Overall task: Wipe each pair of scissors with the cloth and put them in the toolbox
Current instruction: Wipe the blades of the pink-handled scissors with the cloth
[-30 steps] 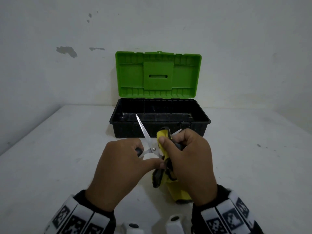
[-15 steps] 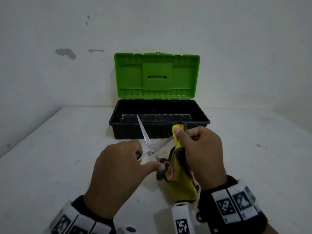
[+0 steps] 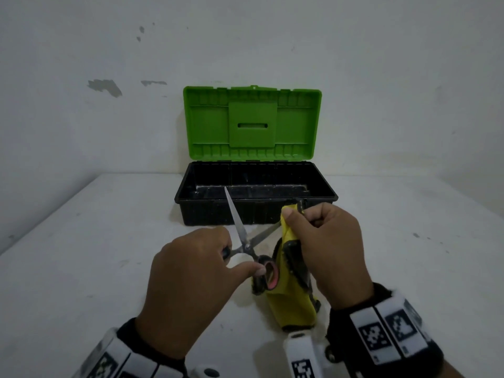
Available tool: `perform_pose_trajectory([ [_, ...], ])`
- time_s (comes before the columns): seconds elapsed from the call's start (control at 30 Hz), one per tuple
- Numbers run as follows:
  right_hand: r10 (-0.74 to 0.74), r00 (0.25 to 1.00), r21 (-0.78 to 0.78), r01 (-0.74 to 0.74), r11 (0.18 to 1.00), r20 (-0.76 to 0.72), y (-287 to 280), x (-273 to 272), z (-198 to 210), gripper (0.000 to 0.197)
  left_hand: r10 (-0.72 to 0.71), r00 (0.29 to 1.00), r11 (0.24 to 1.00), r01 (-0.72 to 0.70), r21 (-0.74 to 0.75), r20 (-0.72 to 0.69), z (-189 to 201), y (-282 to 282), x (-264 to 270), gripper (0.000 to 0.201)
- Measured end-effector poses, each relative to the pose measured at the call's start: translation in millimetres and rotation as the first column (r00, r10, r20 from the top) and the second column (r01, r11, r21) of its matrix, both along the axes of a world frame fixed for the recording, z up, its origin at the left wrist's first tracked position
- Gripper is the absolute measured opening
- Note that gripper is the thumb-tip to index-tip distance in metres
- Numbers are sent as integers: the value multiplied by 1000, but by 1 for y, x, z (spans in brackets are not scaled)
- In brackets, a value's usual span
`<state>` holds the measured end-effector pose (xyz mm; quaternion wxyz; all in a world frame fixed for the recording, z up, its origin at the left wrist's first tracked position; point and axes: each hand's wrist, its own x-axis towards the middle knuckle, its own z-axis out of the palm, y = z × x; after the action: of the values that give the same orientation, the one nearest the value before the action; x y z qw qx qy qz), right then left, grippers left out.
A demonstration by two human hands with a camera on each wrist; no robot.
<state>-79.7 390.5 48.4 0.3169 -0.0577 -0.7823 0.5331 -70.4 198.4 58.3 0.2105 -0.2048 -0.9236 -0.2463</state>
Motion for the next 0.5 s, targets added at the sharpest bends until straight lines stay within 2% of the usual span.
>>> perform_pose_trajectory([
  [0.07, -34, 999, -28, 34, 999, 10, 12, -7, -1, 39, -9, 1000, 999, 8, 42, 17, -1, 0, 2, 59],
  [0.17, -43, 998, -146, 37, 989, -38, 28, -7, 2, 40, -23, 993, 971, -6, 241, 117, -2, -2, -1, 63],
  [0.27, 96, 991, -132, -107, 985, -92, 27, 9, 6, 32, -104, 954, 910, -24, 413, 283, -3, -3, -5, 68],
  [0.37, 295, 948, -115, -308, 944, -119, 14, 22, 2, 23, -219, 895, 841, -29, 541, 388, -5, 2, -6, 58],
  [0.5, 399, 910, -128, -411, 903, -107, 2, 23, -5, 18, -365, 799, 756, -45, 654, 477, -4, 8, -4, 52],
])
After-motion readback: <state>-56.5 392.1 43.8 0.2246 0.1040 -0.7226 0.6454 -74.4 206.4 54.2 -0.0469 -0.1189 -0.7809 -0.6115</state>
